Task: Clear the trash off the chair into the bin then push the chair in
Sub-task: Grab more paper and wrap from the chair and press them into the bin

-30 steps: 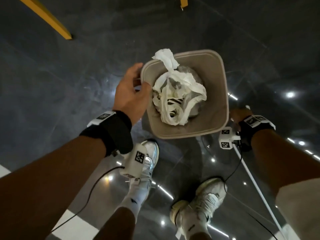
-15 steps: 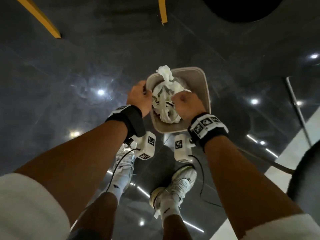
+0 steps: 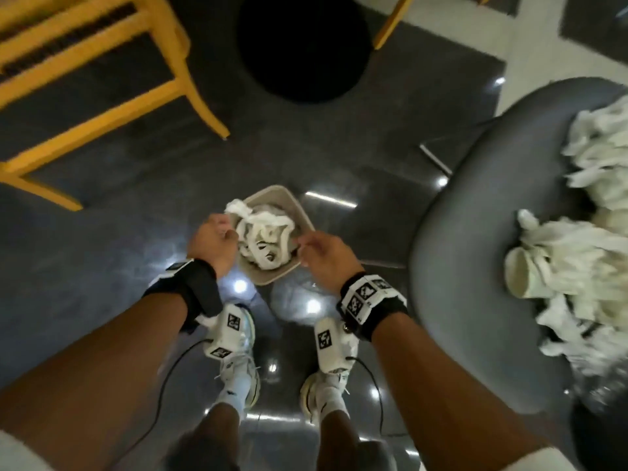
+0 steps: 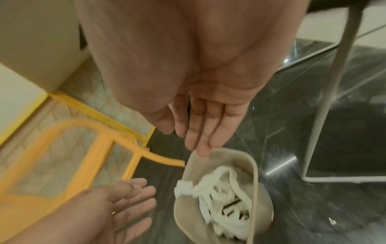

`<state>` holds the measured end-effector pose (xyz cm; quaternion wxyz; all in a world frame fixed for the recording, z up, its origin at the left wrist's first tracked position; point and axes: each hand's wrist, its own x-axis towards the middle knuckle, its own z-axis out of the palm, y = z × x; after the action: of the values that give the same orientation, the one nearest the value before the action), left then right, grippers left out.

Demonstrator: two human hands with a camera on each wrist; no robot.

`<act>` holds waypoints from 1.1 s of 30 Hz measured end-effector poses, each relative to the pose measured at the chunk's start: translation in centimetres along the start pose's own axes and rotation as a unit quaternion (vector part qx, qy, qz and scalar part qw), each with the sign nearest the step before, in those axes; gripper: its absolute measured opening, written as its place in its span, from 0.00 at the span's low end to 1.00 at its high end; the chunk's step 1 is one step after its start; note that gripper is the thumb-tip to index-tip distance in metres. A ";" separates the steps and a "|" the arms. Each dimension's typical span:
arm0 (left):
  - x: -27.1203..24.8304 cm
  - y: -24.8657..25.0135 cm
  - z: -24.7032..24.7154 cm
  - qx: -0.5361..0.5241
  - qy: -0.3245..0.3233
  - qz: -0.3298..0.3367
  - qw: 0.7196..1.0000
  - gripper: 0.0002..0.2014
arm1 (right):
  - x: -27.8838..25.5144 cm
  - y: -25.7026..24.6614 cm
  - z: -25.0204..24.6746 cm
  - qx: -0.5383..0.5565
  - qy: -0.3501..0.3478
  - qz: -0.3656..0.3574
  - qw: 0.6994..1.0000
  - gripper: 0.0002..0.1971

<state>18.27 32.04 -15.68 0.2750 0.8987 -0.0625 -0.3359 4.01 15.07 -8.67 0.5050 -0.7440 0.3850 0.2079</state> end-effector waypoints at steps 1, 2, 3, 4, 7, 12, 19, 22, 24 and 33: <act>-1.0 2.7 0.0 -0.005 0.001 0.024 1.000 0.18 | -1.6 0.0 -1.8 0.025 0.019 0.006 0.999 0.12; -2.1 5.4 0.2 -0.007 -0.001 0.042 0.999 0.14 | -3.1 0.1 -3.8 0.049 0.038 0.013 0.998 0.12; -3.3 8.0 0.8 -0.007 -0.006 0.063 0.998 0.12 | -4.4 0.4 -5.7 0.075 0.061 0.022 0.995 0.11; -4.8 10.8 1.4 -0.002 -0.021 0.088 0.996 0.12 | -5.9 0.8 -7.8 0.102 0.091 0.031 0.990 0.10; -8.6 17.6 5.0 -0.031 -0.100 0.187 0.977 0.17 | -9.3 3.3 -13.5 0.141 0.178 0.045 0.973 0.07; -13.7 25.8 13.6 0.035 -0.191 0.294 0.936 0.17 | -13.2 11.0 -21.0 -0.004 0.265 0.085 0.961 0.14; -16.1 32.5 23.0 0.071 -0.225 0.356 0.904 0.21 | -13.9 19.5 -25.3 -0.186 0.328 0.129 0.917 0.51; -15.7 33.4 24.6 0.076 -0.214 0.329 0.917 0.21 | -11.9 20.3 -27.5 -0.226 0.284 0.101 0.926 0.63; -15.5 32.6 24.9 0.086 -0.197 0.318 0.923 0.21 | -10.3 20.5 -28.8 -0.239 0.232 0.095 0.938 0.68; -14.6 29.9 23.2 -0.063 -0.263 0.116 0.956 0.29 | -9.7 17.7 -25.4 -0.141 0.124 0.137 0.973 0.49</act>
<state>-5.59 0.75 -5.79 0.3415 0.7460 -0.2149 -0.5297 -17.86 -8.02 -2.09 0.3103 -0.7678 0.5097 0.2333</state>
